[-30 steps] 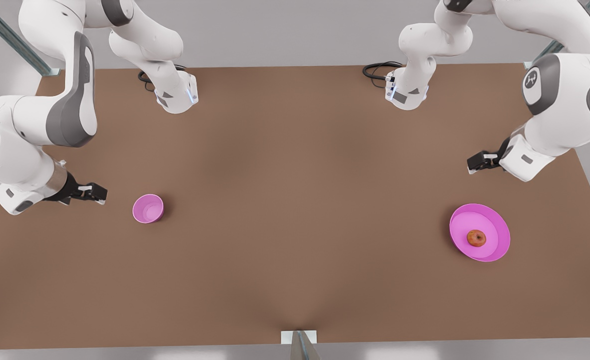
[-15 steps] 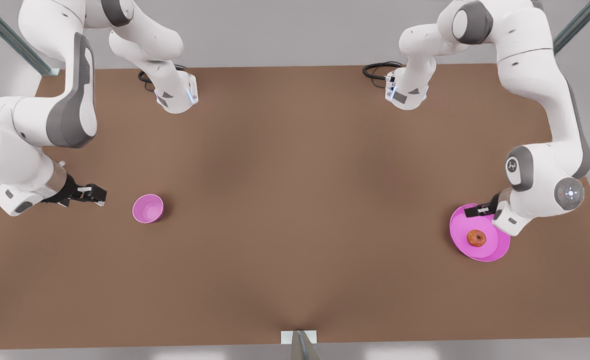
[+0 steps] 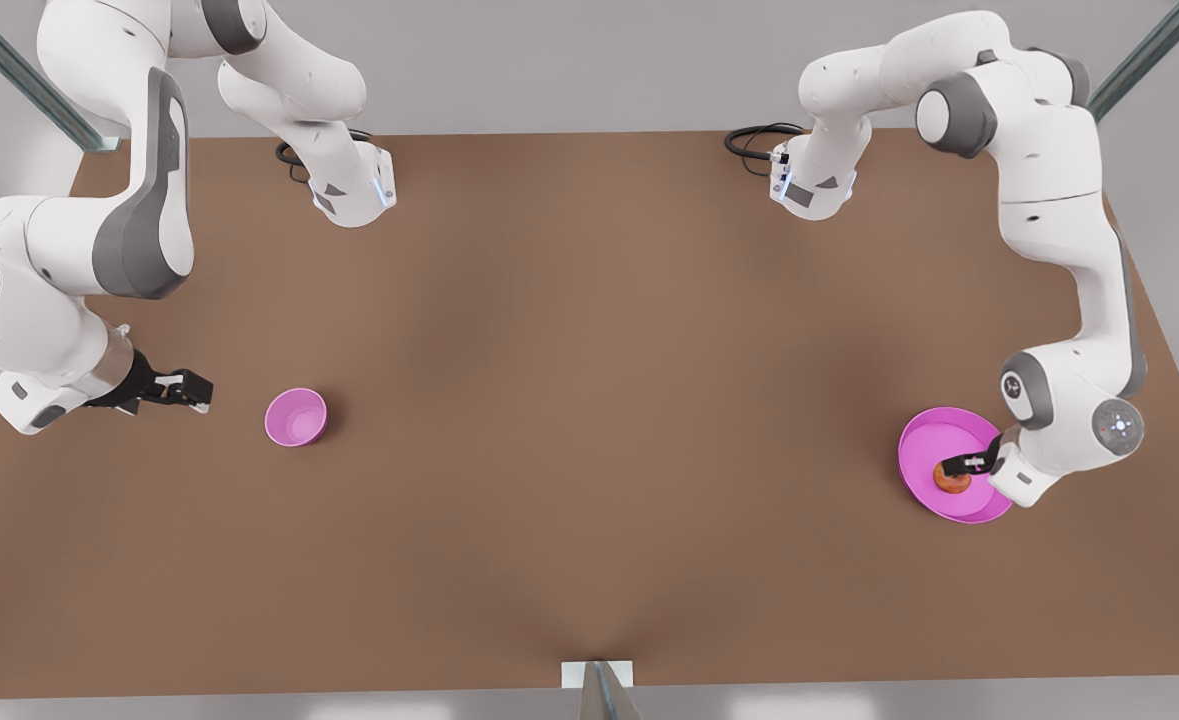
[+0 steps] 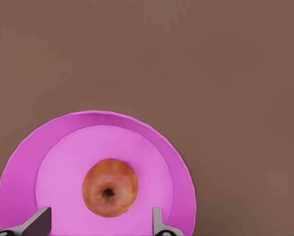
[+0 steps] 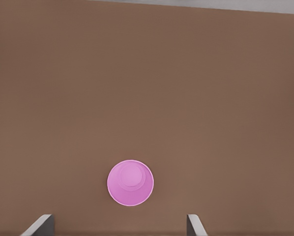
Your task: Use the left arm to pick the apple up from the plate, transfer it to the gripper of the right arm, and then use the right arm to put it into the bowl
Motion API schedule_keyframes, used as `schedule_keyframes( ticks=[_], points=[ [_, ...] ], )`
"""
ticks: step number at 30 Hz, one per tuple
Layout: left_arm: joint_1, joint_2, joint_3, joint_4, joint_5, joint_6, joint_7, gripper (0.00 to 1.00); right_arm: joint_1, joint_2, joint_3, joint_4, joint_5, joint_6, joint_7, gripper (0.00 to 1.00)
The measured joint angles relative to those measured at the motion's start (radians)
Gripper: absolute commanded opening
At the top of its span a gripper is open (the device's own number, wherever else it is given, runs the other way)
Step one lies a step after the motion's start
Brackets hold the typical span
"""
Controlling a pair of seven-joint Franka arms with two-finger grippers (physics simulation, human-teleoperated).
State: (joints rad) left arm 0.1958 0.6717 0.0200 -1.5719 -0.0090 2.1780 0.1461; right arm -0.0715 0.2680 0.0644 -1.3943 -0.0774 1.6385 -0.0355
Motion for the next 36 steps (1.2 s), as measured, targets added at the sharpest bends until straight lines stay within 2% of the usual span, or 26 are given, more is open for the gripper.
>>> schedule_keyframes(
  ticks=[16,19,22,29,36],
  points=[
    [0.002,0.114,0.0,0.005,0.002,0.105,0.106,0.98,0.001,0.0,0.0,0.001,0.001,-0.001,-0.002,1.0],
    [0.001,0.116,0.0,0.006,0.002,0.122,0.117,0.93,0.001,0.0,0.0,0.001,0.001,-0.001,-0.002,1.0],
    [0.002,0.115,0.0,0.007,-0.001,0.132,0.127,0.82,0.001,0.0,0.0,0.001,0.001,-0.001,-0.002,1.0],
    [0.004,0.116,0.0,0.007,-0.003,0.143,0.143,0.73,0.002,0.0,0.001,0.002,0.002,-0.002,-0.001,1.0],
    [0.005,0.12,0.0,0.005,-0.002,0.147,0.151,0.73,0.002,-0.001,0.003,0.002,0.003,-0.001,-0.001,1.0]
  ],
)
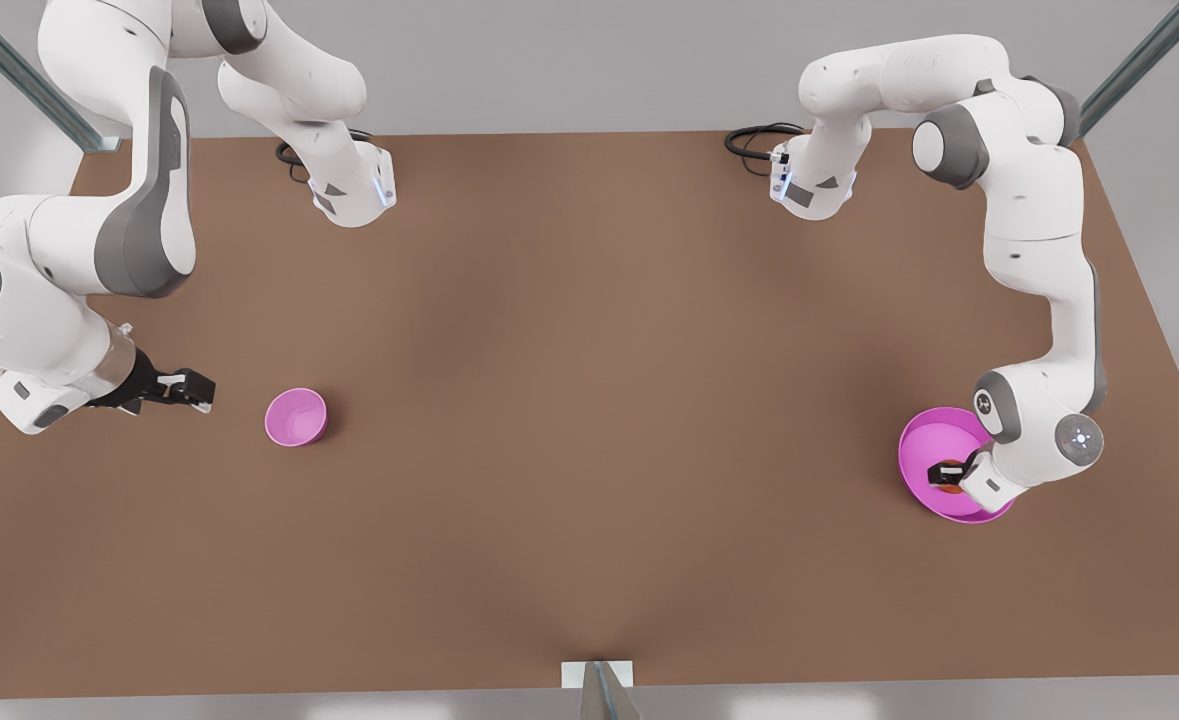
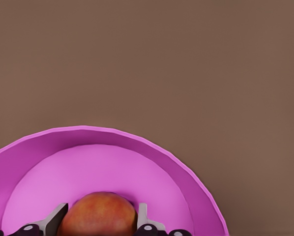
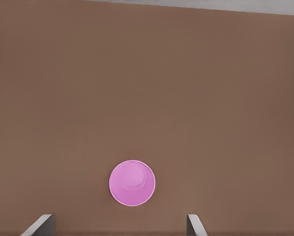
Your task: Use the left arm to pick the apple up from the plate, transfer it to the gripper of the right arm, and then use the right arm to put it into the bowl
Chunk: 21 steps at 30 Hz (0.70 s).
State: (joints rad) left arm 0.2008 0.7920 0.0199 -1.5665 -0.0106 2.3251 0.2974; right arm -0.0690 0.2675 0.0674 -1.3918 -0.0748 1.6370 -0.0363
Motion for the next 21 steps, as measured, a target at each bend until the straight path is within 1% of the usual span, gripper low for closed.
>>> schedule_keyframes(
  ticks=[5,6,8,11,13,17,21],
  points=[
    [-0.002,-0.002,-0.001,0.001,0.0,0.0,0.004,0.73,0.0,0.0,0.0,0.0,0.0,0.0,0.0,1.0],
    [-0.004,-0.009,0.0,0.001,0.001,-0.001,0.004,0.7,0.0,0.001,0.0,0.0,0.0,0.0,0.0,1.0],
    [-0.006,-0.031,-0.001,0.001,0.002,-0.005,0.003,0.7,-0.001,0.0,0.0,0.0,0.0,0.0,0.0,1.0],
    [-0.042,-0.14,-0.006,0.001,0.002,-0.058,-0.006,0.7,-0.004,0.001,-0.002,-0.001,0.005,0.0,0.0,1.0],
    [-0.135,-0.215,-0.008,0.002,-0.018,-0.136,-0.041,0.7,-0.01,0.001,0.0,-0.001,0.009,0.0,0.0,1.0],
    [-0.297,-0.274,-0.009,0.008,-0.201,-0.284,-0.175,0.7,-0.003,-0.001,0.014,-0.003,0.131,-0.002,-0.001,1.0],
    [-0.406,-0.276,-0.009,0.042,-0.492,-0.364,-0.363,0.7,0.006,0.007,0.044,-0.021,0.311,-0.008,0.005,1.0]
  ],
)
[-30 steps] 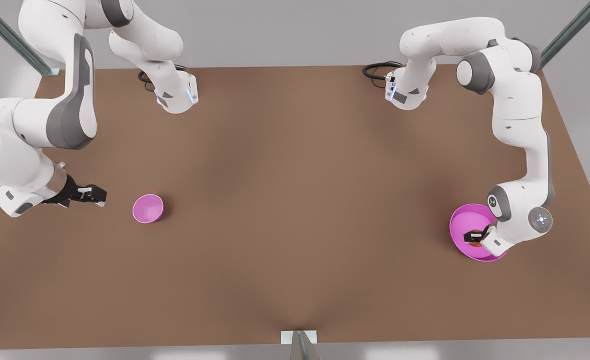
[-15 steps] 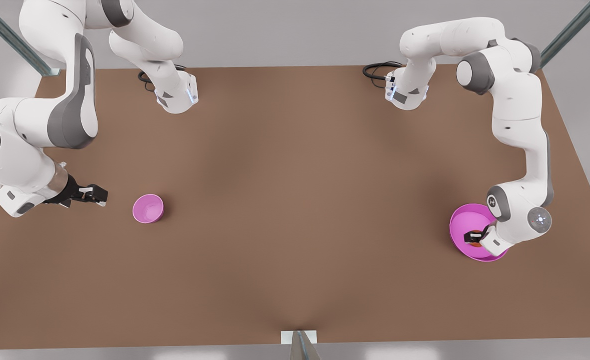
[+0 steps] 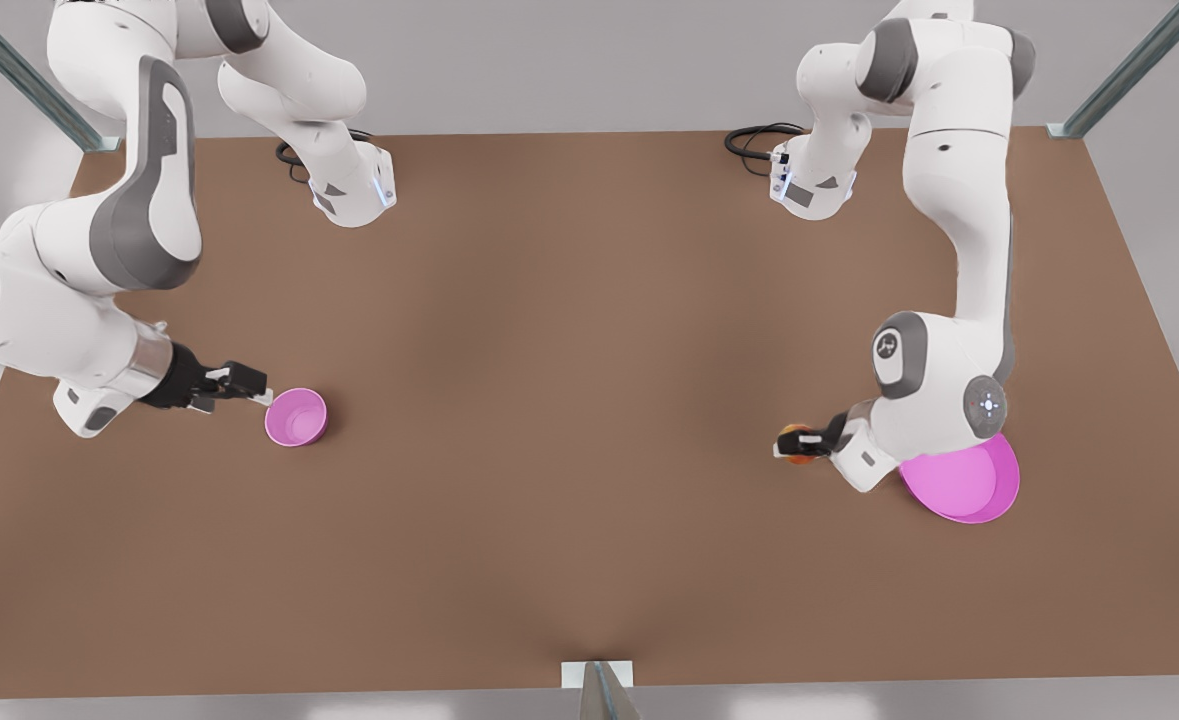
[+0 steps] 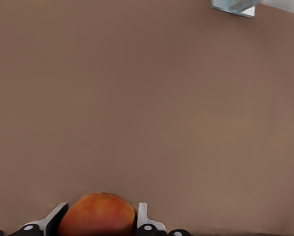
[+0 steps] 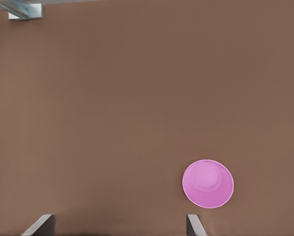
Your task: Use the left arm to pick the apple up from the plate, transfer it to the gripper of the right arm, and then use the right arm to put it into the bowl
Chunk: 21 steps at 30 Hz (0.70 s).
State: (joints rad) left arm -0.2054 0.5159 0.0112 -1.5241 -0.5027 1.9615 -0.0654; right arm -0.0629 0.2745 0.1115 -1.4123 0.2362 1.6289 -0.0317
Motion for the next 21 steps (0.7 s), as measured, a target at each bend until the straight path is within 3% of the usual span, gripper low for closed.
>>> schedule_keyframes(
  ticks=[6,11,15,21],
  points=[
    [-0.061,0.017,0.001,0.003,-0.498,0.001,-0.366,0.67,0.01,0.096,0.067,-0.008,0.373,0.008,0.032,0.98],
    [-0.189,0.089,0.0,0.051,-0.806,0.133,-0.661,0.66,0.013,0.107,0.232,-0.154,0.624,0.144,0.05,1.0],
    [-0.345,0.193,-0.003,0.179,-0.917,0.324,-0.879,0.65,0.003,0.123,0.296,-0.279,0.863,0.284,0.031,1.0],
    [-0.365,0.253,-0.032,0.303,-0.967,0.495,-1.133,0.65,-0.083,0.228,0.299,-0.298,1.071,0.324,-0.062,1.0]
  ],
)
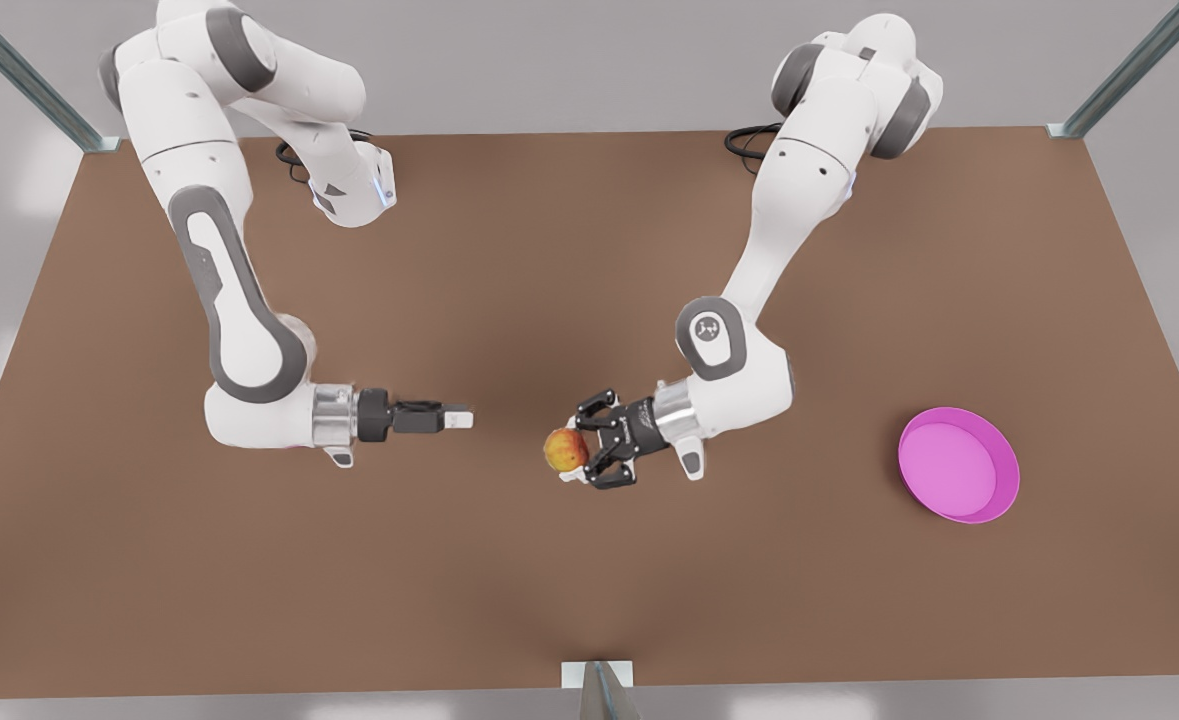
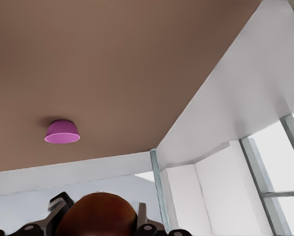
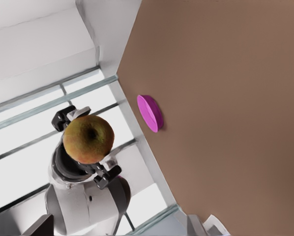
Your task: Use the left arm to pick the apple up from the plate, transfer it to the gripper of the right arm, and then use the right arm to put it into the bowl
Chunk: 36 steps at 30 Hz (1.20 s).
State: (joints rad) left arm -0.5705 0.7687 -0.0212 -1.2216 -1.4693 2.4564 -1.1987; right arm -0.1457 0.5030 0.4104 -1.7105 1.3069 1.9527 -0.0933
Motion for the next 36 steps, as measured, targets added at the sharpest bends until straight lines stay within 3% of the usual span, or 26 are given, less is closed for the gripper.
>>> schedule_keyframes(
  ticks=[6,23,36],
  points=[
    [-0.068,0.116,-0.074,0.186,-0.011,0.154,-0.176,0.65,-0.005,0.111,-0.001,0.088,0.081,0.026,-0.148,1.0],
    [-0.128,0.161,-0.074,0.198,-0.012,0.317,-0.428,0.65,-0.043,0.149,0.004,0.133,0.104,-0.042,-0.428,1.0],
    [-0.149,0.156,-0.079,0.202,-0.013,0.356,-0.501,0.65,0.02,0.224,0.002,0.194,0.129,-0.019,-0.569,1.0]
  ],
)
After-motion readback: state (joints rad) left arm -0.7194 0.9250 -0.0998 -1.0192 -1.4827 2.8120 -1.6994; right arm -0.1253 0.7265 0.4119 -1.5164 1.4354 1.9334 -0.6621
